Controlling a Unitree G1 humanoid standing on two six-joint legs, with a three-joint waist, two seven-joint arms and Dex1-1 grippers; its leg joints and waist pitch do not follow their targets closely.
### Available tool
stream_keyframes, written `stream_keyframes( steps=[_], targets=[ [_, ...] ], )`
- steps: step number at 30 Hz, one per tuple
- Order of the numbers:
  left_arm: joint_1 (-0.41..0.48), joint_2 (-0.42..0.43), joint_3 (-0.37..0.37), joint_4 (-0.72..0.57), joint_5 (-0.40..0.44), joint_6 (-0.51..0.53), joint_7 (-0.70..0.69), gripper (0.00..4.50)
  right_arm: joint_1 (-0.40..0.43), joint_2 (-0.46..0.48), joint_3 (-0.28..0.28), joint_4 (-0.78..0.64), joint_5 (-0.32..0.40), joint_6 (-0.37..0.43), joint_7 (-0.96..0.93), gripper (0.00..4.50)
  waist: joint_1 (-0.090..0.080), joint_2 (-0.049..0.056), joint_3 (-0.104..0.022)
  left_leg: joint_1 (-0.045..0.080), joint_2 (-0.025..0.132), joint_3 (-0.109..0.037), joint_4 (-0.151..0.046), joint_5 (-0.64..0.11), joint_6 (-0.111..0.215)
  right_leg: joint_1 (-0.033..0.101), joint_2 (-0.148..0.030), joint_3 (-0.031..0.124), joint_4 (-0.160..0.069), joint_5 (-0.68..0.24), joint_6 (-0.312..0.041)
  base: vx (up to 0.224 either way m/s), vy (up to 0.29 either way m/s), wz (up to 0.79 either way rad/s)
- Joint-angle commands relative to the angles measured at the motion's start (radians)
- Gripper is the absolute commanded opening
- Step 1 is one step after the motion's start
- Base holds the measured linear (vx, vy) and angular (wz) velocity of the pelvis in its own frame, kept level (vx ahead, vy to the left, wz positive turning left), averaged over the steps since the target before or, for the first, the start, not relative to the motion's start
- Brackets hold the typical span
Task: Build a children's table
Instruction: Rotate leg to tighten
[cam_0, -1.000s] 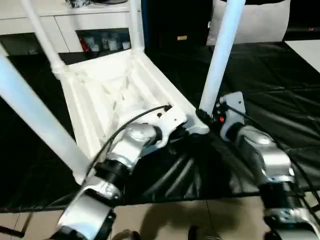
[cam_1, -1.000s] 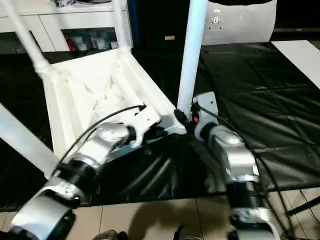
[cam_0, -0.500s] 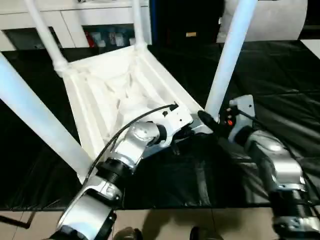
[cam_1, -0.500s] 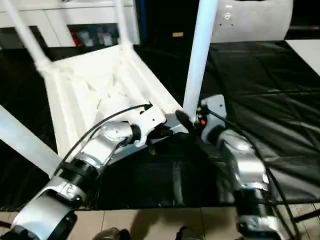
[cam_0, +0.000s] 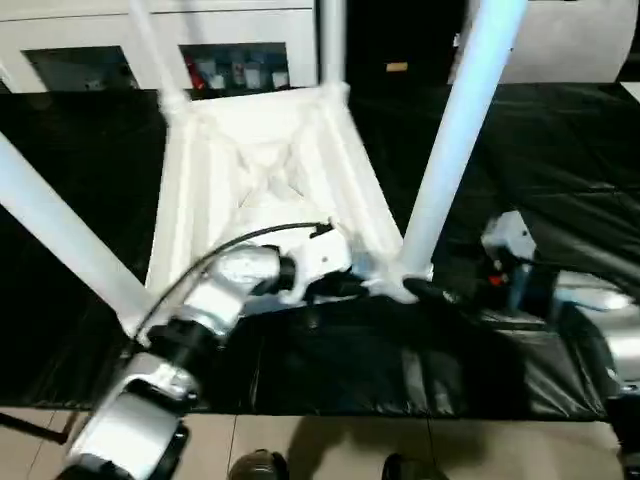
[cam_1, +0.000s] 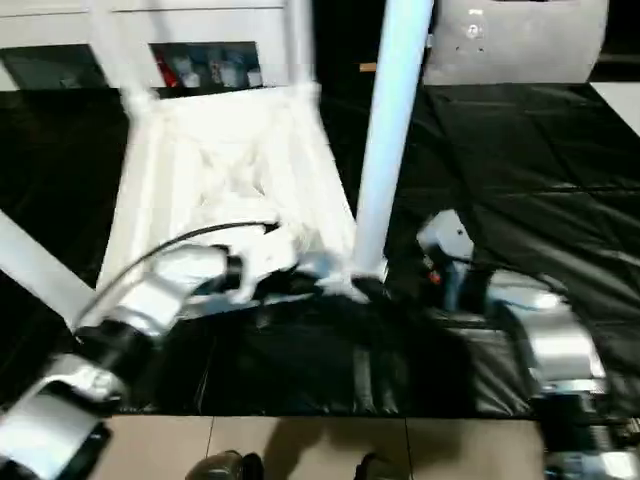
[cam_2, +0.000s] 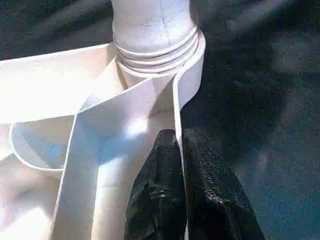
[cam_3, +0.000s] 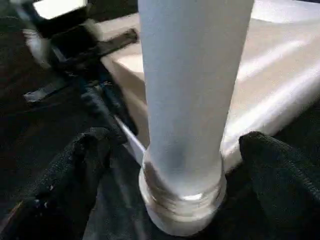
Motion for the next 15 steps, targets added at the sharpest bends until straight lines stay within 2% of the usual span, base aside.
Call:
stream_keyframes(
  steps=[1, 3, 4, 6, 7, 11, 15],
  targets=[
    [0.001, 0.004, -0.033, -0.023, -0.007, -0.039, -0.066, 0.00, 0.004, -0.013, 0.011, -0.023, 0.026, -0.002, 0.044, 4.31, 0.001, -0.018, -0.080, 0.013, 0.056, -0.008, -0.065, -0.116, 0.155, 0.063, -0.049, 0.047, -0.047, -0.152, -0.280, 0.000, 0.000, 0.00],
    [0.005, 0.023, -0.042, -0.034, -0.022, -0.058, -0.125, 0.00, -0.001, -0.022, 0.018, -0.014, 0.042, 0.001, 0.084, 4.18, 0.006, -0.018, -0.083, 0.012, 0.057, -0.009, -0.064, -0.101, 0.153, 0.063, -0.048, 0.047, -0.042, -0.130, -0.287, 0.000, 0.000, 0.00],
    [0.006, 0.029, -0.046, -0.035, -0.028, -0.070, -0.148, 0.00, -0.003, -0.026, 0.021, -0.007, 0.046, -0.002, 0.099, 4.18, 0.006, -0.022, -0.083, 0.012, 0.057, -0.009, -0.064, -0.098, 0.154, 0.064, -0.048, 0.047, -0.041, -0.124, -0.288, 0.000, 0.000, 0.00],
    [0.008, 0.037, -0.052, -0.040, -0.035, -0.082, -0.177, 0.00, -0.005, -0.028, 0.028, 0.000, 0.045, -0.008, 0.117, 3.94, 0.010, -0.020, -0.084, 0.013, 0.057, -0.009, -0.062, -0.088, 0.157, 0.062, -0.048, 0.047, -0.038, -0.113, -0.292, 0.000, 0.000, 0.00],
    [0.011, 0.045, -0.060, -0.047, -0.042, -0.095, -0.209, 0.00, -0.008, -0.029, 0.037, 0.008, 0.044, -0.015, 0.141, 3.87, 0.013, -0.022, -0.087, 0.014, 0.057, -0.008, -0.061, -0.084, 0.159, 0.062, -0.050, 0.047, -0.037, -0.113, -0.295, 0.000, 0.000, 0.00],
    [0.014, 0.047, -0.063, -0.056, -0.049, -0.095, -0.225, 0.00, -0.003, -0.033, 0.055, -0.002, 0.051, -0.012, 0.170, 3.47, 0.021, -0.022, -0.087, 0.013, 0.058, -0.008, -0.060, -0.078, 0.156, 0.063, -0.051, 0.048, -0.036, -0.125, -0.292, 0.000, 0.000, 0.00],
    [0.015, 0.047, -0.065, -0.055, -0.052, -0.102, -0.239, 0.00, 0.001, -0.039, 0.079, -0.002, 0.048, -0.013, 0.202, 3.25, 0.022, -0.026, -0.087, 0.012, 0.057, -0.008, -0.060, -0.094, 0.143, 0.063, -0.051, 0.049, -0.039, -0.156, -0.282, 0.000, 0.000, 0.00]
  ],
)
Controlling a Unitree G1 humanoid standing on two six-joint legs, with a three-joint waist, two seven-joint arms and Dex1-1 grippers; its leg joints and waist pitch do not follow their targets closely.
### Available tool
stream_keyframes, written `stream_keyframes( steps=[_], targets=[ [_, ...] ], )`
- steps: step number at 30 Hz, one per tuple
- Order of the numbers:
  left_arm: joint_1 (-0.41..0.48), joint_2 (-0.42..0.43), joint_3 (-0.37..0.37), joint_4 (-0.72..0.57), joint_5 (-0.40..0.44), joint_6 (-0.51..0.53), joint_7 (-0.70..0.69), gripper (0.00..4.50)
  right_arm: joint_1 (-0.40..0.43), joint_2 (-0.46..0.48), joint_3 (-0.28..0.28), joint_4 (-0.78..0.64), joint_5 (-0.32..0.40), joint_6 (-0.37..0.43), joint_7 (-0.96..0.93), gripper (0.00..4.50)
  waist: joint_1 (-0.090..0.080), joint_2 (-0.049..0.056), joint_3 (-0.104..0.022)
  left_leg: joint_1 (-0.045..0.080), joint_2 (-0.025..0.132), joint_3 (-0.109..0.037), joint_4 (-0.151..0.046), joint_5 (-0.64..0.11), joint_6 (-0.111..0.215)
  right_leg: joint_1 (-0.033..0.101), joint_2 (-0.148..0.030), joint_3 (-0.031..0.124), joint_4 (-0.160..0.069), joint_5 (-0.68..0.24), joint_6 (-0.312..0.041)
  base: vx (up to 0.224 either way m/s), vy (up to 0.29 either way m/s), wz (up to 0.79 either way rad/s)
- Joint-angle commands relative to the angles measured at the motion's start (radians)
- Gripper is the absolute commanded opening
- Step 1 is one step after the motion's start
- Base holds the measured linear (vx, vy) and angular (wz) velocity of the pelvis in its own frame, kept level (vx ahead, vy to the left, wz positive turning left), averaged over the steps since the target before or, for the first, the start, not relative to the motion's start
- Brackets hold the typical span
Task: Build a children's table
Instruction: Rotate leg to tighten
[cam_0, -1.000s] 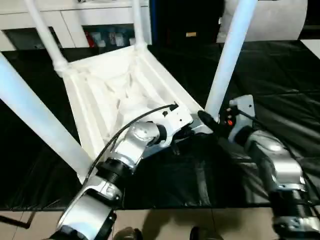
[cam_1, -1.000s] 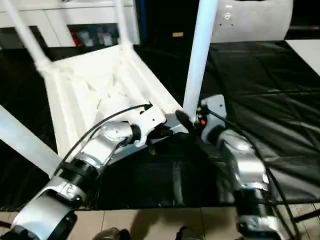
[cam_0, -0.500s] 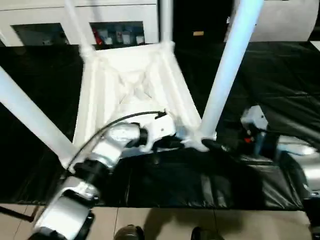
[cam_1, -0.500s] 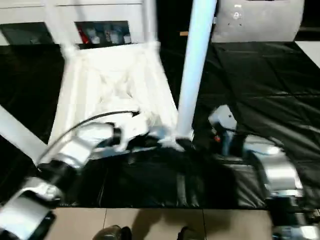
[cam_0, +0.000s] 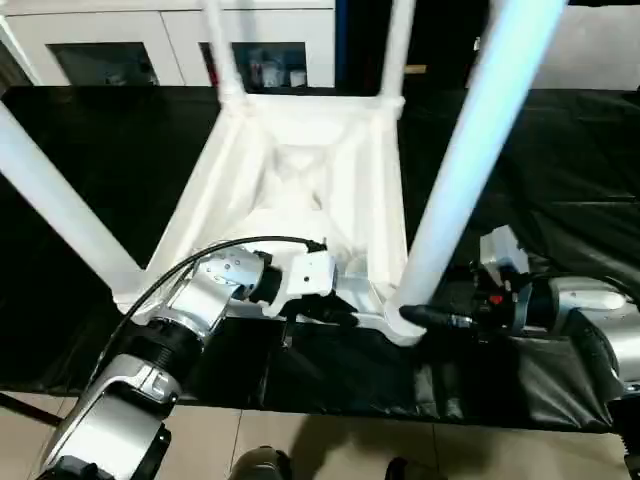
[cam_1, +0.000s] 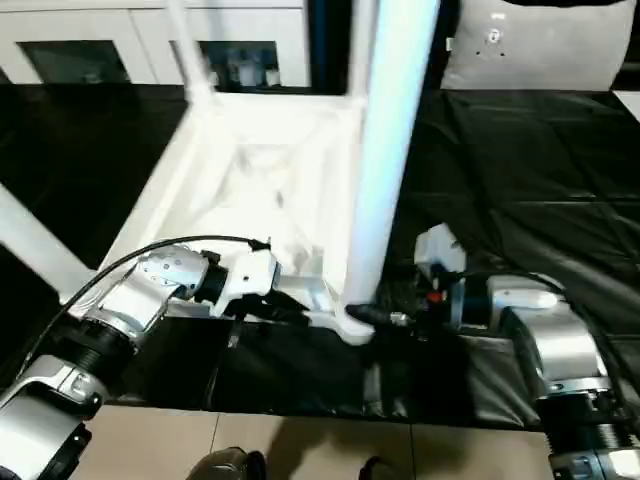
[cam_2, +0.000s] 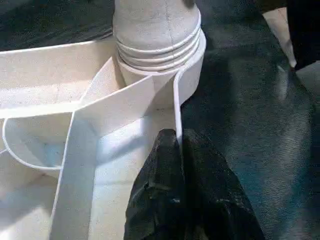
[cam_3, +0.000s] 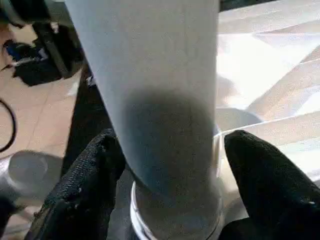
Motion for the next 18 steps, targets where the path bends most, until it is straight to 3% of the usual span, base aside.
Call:
stream_keyframes(
  steps=[1, 11, 13, 18],
  targets=[
    [0.002, -0.005, -0.029, -0.039, -0.011, -0.026, -0.039, 0.00, 0.003, -0.008, 0.010, -0.008, 0.002, -0.008, 0.021, 3.16, -0.004, -0.026, -0.086, 0.013, 0.057, -0.008, -0.067, -0.098, 0.141, 0.063, -0.050, 0.048, -0.043, -0.162, -0.281, 0.000, 0.000, 0.00],
    [0.007, -0.001, -0.033, -0.040, -0.008, -0.031, -0.052, 0.00, -0.004, -0.007, 0.025, -0.001, 0.014, 0.004, 0.045, 2.47, -0.003, -0.028, -0.092, 0.011, 0.055, -0.009, -0.062, -0.082, 0.138, 0.064, -0.049, 0.047, -0.041, -0.170, -0.271, 0.000, 0.000, 0.00],
    [0.009, -0.002, -0.030, -0.042, -0.015, -0.021, -0.054, 0.00, 0.000, -0.007, 0.029, -0.010, 0.021, 0.015, 0.049, 2.20, -0.004, -0.029, -0.091, 0.011, 0.055, -0.008, -0.061, -0.082, 0.140, 0.063, -0.048, 0.048, -0.041, -0.171, -0.271, 0.000, 0.000, 0.00],
    [0.014, -0.010, -0.015, -0.053, -0.037, 0.025, -0.041, 0.00, 0.010, 0.005, 0.031, -0.033, 0.030, 0.034, 0.032, 2.02, -0.005, -0.029, -0.087, 0.010, 0.054, -0.009, -0.063, -0.118, 0.123, 0.062, -0.049, 0.048, -0.047, -0.226, -0.259, 0.000, 0.000, 0.00]
  ],
)
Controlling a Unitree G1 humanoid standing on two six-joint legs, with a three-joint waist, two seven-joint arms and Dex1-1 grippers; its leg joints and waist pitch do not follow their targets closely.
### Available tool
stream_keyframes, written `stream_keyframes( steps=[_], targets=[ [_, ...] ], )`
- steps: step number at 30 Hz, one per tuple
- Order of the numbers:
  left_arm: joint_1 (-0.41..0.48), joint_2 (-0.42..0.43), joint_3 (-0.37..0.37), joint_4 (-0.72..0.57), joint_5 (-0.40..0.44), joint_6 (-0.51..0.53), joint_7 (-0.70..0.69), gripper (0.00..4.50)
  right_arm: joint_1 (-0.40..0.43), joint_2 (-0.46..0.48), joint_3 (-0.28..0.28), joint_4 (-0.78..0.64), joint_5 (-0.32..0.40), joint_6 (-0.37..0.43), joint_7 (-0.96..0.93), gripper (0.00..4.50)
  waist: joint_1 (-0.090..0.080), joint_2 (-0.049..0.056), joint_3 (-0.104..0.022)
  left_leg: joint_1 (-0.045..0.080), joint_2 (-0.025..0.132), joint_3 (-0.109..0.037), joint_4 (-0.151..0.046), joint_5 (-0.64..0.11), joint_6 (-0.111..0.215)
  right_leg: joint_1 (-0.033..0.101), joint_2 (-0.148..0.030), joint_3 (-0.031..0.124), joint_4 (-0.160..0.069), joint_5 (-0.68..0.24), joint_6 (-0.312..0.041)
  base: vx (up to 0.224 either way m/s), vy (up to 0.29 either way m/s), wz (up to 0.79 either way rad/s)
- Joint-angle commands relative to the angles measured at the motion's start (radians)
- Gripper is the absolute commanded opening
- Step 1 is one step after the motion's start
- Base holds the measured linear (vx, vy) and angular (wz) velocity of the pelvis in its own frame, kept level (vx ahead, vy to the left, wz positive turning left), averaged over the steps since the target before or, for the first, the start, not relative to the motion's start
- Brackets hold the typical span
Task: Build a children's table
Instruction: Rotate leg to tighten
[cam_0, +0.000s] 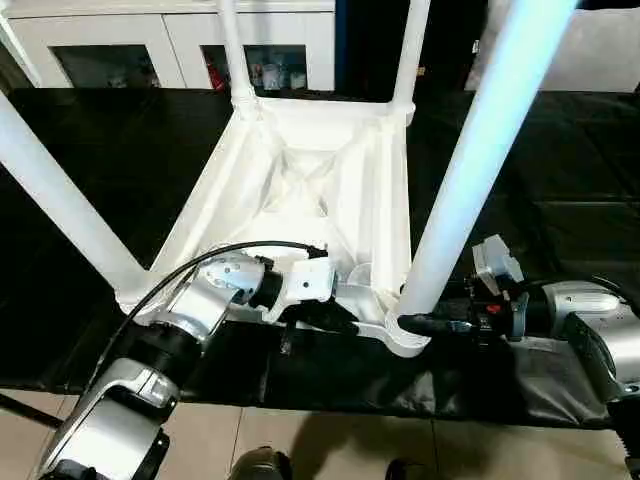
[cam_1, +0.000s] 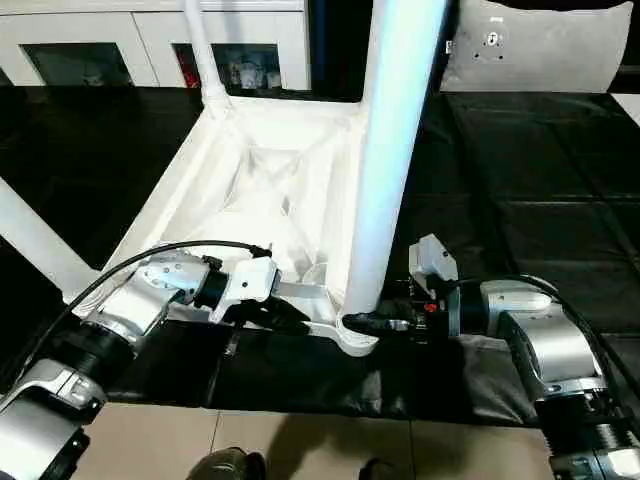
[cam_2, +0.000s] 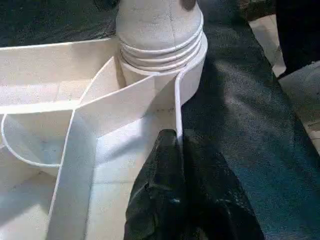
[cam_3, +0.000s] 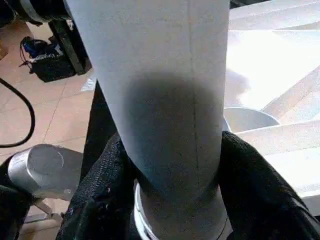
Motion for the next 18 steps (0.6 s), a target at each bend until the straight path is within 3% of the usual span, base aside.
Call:
stream_keyframes(
  steps=[1, 5, 6, 7, 9, 12, 14, 16, 18],
  targets=[
    [-0.009, -0.017, -0.004, -0.029, 0.002, 0.016, 0.012, 0.00, 0.011, 0.025, 0.015, -0.046, 0.020, 0.029, -0.031, 2.02, -0.004, -0.025, -0.083, 0.008, 0.054, -0.009, -0.071, -0.124, 0.119, 0.061, -0.048, 0.048, -0.058, -0.235, -0.256, 0.000, 0.000, 0.00],
    [-0.014, -0.046, 0.010, -0.031, 0.027, 0.087, 0.113, 0.00, -0.006, 0.092, 0.018, -0.048, -0.036, 0.106, -0.216, 1.99, -0.014, -0.027, -0.075, 0.013, 0.049, -0.010, -0.081, -0.192, 0.073, 0.059, -0.047, 0.047, -0.075, -0.358, -0.211, 0.000, 0.000, 0.00],
    [-0.014, -0.059, 0.016, -0.040, 0.033, 0.120, 0.151, 0.00, -0.015, 0.120, 0.013, -0.038, -0.057, 0.113, -0.279, 1.99, -0.019, -0.023, -0.069, 0.012, 0.047, -0.013, -0.085, -0.216, 0.056, 0.057, -0.048, 0.047, -0.079, -0.405, -0.195, 0.000, 0.000, 0.00],
    [-0.016, -0.076, 0.024, -0.047, 0.039, 0.159, 0.195, 0.00, -0.025, 0.151, 0.007, -0.027, -0.076, 0.128, -0.349, 1.99, -0.025, -0.025, -0.068, 0.008, 0.046, -0.014, -0.087, -0.224, 0.048, 0.059, -0.047, 0.045, -0.081, -0.422, -0.185, 0.000, 0.000, 0.00],
    [-0.024, -0.103, 0.037, -0.050, 0.046, 0.205, 0.265, 0.00, -0.039, 0.193, -0.002, -0.016, -0.101, 0.156, -0.442, 1.98, -0.042, -0.028, -0.063, 0.010, 0.038, -0.019, -0.091, -0.271, 0.018, 0.059, -0.048, 0.038, -0.096, -0.543, -0.136, -0.053, 0.000, -0.06],
    [-0.073, -0.187, 0.071, -0.006, 0.055, 0.296, 0.425, 0.00, -0.091, 0.286, -0.027, 0.047, -0.166, 0.226, -0.662, 1.97, -0.069, -0.026, -0.058, 0.011, 0.031, -0.023, -0.089, -0.305, 0.004, 0.052, -0.044, 0.032, -0.108, -0.602, -0.104, 0.000, 0.000, 0.00],
    [-0.093, -0.227, 0.089, 0.010, 0.056, 0.333, 0.496, 0.00, -0.116, 0.323, -0.038, 0.076, -0.183, 0.253, -0.748, 1.97, -0.083, -0.027, -0.060, 0.009, 0.028, -0.026, -0.090, -0.298, 0.004, 0.057, -0.042, 0.026, -0.112, -0.590, -0.097, 0.000, 0.000, 0.00],
    [-0.120, -0.275, 0.108, 0.037, 0.072, 0.360, 0.600, 0.00, -0.154, 0.368, -0.046, 0.117, -0.194, 0.264, -0.825, 1.97, -0.090, -0.022, -0.061, 0.004, 0.028, -0.025, -0.092, -0.284, 0.018, 0.061, -0.040, 0.022, -0.115, -0.551, -0.099, 0.000, 0.000, 0.00],
    [-0.139, -0.308, 0.112, 0.051, 0.094, 0.374, 0.658, 0.00, -0.187, 0.409, -0.046, 0.149, -0.217, 0.260, -0.879, 1.97, -0.095, -0.025, -0.062, 0.013, 0.028, -0.022, -0.091, -0.305, 0.030, 0.051, -0.038, 0.024, -0.120, -0.528, -0.109, 0.000, 0.000, 0.00]
  ],
)
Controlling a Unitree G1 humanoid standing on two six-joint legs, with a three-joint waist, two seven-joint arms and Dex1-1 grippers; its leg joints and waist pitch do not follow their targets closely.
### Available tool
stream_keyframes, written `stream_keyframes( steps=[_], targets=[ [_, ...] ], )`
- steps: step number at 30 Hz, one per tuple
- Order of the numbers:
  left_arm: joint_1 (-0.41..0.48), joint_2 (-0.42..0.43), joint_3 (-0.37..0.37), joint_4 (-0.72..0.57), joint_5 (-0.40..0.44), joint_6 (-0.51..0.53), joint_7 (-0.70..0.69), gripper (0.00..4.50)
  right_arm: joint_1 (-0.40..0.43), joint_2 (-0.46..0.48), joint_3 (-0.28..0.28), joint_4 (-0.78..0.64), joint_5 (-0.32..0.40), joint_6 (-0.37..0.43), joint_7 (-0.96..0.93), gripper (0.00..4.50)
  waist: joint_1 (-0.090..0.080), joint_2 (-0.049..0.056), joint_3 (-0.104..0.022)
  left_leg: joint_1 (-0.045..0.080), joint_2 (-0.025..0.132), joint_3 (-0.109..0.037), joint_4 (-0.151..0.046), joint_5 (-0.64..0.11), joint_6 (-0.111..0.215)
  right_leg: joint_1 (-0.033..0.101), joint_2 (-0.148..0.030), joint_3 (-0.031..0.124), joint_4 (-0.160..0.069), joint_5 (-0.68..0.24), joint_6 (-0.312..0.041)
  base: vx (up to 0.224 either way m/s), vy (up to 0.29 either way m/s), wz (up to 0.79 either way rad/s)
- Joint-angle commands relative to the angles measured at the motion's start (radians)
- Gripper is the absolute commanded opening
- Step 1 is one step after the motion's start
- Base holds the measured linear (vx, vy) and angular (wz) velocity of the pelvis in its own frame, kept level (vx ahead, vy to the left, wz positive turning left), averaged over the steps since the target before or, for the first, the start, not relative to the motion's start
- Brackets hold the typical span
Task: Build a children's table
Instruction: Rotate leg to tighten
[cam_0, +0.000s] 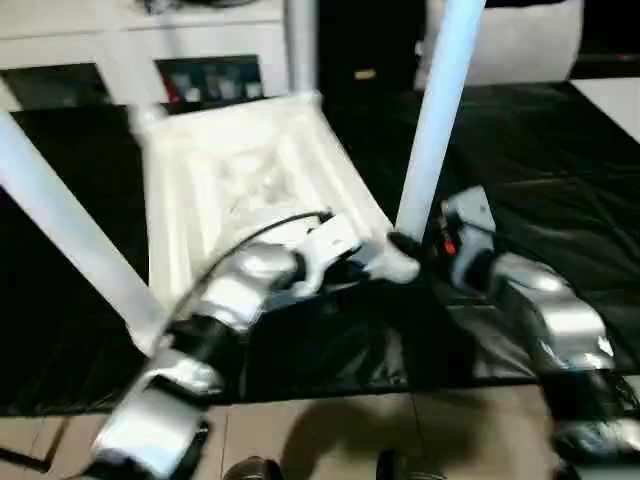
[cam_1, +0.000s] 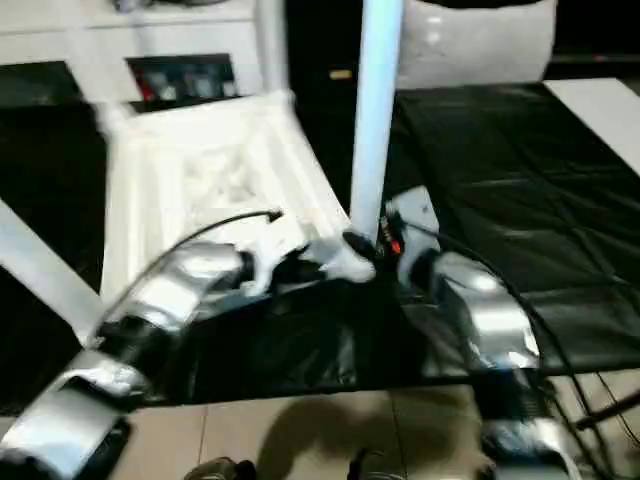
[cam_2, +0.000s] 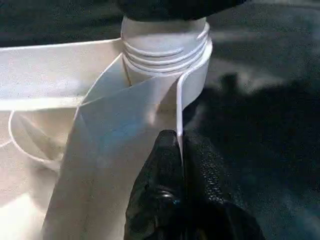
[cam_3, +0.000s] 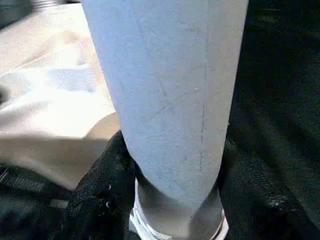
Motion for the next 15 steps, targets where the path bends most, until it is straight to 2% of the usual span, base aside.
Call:
stream_keyframes(
  steps=[1, 2, 3, 4, 5, 8, 10, 11, 12, 15],
  targets=[
    [-0.055, -0.066, 0.005, -0.024, -0.013, -0.006, 0.053, 0.00, -0.017, 0.071, 0.071, 0.063, -0.015, 0.028, -0.029, 1.97, 0.008, -0.020, -0.064, 0.011, 0.029, -0.019, -0.082, -0.311, 0.046, 0.050, -0.041, 0.030, -0.098, -0.507, -0.124, 0.000, 0.000, 0.00],
    [-0.057, -0.075, 0.008, -0.030, -0.014, 0.002, 0.061, 0.00, -0.025, 0.083, 0.072, 0.071, -0.017, 0.019, -0.035, 1.97, 0.004, -0.021, -0.068, 0.004, 0.030, -0.019, -0.083, -0.291, 0.053, 0.056, -0.041, 0.032, -0.090, -0.456, -0.143, 0.000, 0.000, 0.00],
    [-0.058, -0.079, 0.010, -0.035, -0.015, 0.008, 0.065, 0.00, -0.029, 0.089, 0.073, 0.076, -0.016, 0.010, -0.034, 1.97, 0.005, -0.022, -0.069, 0.004, 0.030, -0.017, -0.082, -0.275, 0.065, 0.056, -0.040, 0.034, -0.088, -0.416, -0.156, 0.000, 0.000, 0.00],
    [-0.059, -0.082, 0.011, -0.038, -0.016, 0.015, 0.071, 0.00, -0.032, 0.095, 0.072, 0.079, -0.018, 0.008, -0.037, 2.52, 0.005, -0.022, -0.068, 0.003, 0.031, -0.016, -0.082, -0.269, 0.071, 0.056, -0.040, 0.035, -0.086, -0.400, -0.163, 0.000, 0.000, 0.00],
    [-0.056, -0.076, 0.006, -0.047, -0.011, 0.019, 0.071, 0.00, -0.034, 0.099, 0.074, 0.082, -0.016, -0.014, -0.026, 2.66, 0.006, -0.023, -0.071, 0.000, 0.032, -0.015, -0.081, -0.249, 0.082, 0.060, -0.041, 0.036, -0.081, -0.369, -0.176, 0.000, 0.000, 0.00],
    [-0.046, -0.055, -0.003, -0.053, -0.003, 0.006, 0.062, 0.00, -0.023, 0.103, 0.061, 0.062, 0.018, -0.018, 0.001, 2.72, 0.008, -0.022, -0.076, 0.000, 0.033, -0.013, -0.077, -0.204, 0.105, 0.061, -0.041, 0.038, -0.072, -0.300, -0.206, 0.000, 0.000, 0.00],
    [-0.038, -0.040, -0.004, -0.055, 0.001, -0.005, 0.055, 0.00, -0.012, 0.100, 0.055, 0.045, 0.031, -0.022, 0.021, 3.06, 0.010, -0.023, -0.075, -0.001, 0.032, -0.010, -0.075, -0.184, 0.122, 0.063, -0.042, 0.039, -0.071, -0.281, -0.215, 0.000, 0.000, 0.00],
    [-0.028, -0.023, -0.003, -0.062, 0.002, -0.010, 0.047, 0.00, 0.001, 0.093, 0.048, 0.030, 0.036, -0.033, 0.037, 3.13, 0.011, -0.014, -0.074, -0.002, 0.032, -0.010, -0.075, -0.178, 0.126, 0.063, -0.041, 0.038, -0.072, -0.273, -0.217, 0.000, 0.000, 0.00],
    [-0.024, -0.015, -0.002, -0.066, 0.002, -0.009, 0.043, 0.00, 0.006, 0.088, 0.044, 0.027, 0.036, -0.038, 0.041, 3.13, 0.013, -0.017, -0.075, -0.002, 0.033, -0.011, -0.075, -0.176, 0.128, 0.065, -0.041, 0.037, -0.071, -0.268, -0.218, 0.000, 0.000, 0.00],
    [-0.016, 0.000, -0.002, -0.076, 0.001, -0.003, 0.028, 0.00, 0.018, 0.072, 0.034, 0.018, 0.044, -0.055, 0.059, 3.49, 0.014, -0.015, -0.074, -0.003, 0.035, -0.012, -0.076, -0.173, 0.127, 0.066, -0.041, 0.036, -0.070, -0.269, -0.222, 0.000, 0.000, 0.00]
  ],
)
